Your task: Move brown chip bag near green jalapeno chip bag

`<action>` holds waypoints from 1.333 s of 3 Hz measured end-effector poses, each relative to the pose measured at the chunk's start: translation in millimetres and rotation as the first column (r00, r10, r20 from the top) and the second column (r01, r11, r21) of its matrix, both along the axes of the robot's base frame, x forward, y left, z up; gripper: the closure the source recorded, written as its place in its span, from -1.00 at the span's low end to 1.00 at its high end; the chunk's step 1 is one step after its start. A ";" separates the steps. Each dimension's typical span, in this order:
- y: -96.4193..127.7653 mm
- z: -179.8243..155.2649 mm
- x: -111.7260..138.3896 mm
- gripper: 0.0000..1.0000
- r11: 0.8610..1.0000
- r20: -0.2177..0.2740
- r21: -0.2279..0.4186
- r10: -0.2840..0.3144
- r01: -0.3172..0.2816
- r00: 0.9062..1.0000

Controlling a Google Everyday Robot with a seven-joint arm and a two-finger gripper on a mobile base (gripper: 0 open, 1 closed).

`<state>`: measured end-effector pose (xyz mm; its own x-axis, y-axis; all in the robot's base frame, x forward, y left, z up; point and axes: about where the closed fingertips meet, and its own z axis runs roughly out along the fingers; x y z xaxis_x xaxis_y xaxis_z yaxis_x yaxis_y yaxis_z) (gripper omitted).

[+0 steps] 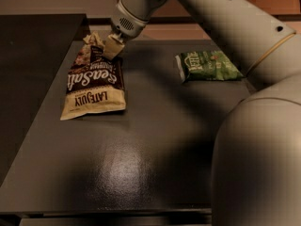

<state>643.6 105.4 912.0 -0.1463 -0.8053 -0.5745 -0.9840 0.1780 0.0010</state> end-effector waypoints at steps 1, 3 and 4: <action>-28.7 30.2 1.6 1.00 0.999 0.041 -0.015 -0.038 0.039 0.998; -101.6 59.4 15.6 1.00 0.982 0.062 -0.046 -0.181 0.184 0.982; -128.8 54.1 27.7 1.00 0.964 0.043 -0.049 -0.258 0.260 0.965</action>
Offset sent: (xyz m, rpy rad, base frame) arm 0.0111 -0.1167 0.0828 -0.0691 -0.0887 -0.1923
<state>671.3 -23.4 966.1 -0.3336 -0.7729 -0.5398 -0.9037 0.4252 -0.0502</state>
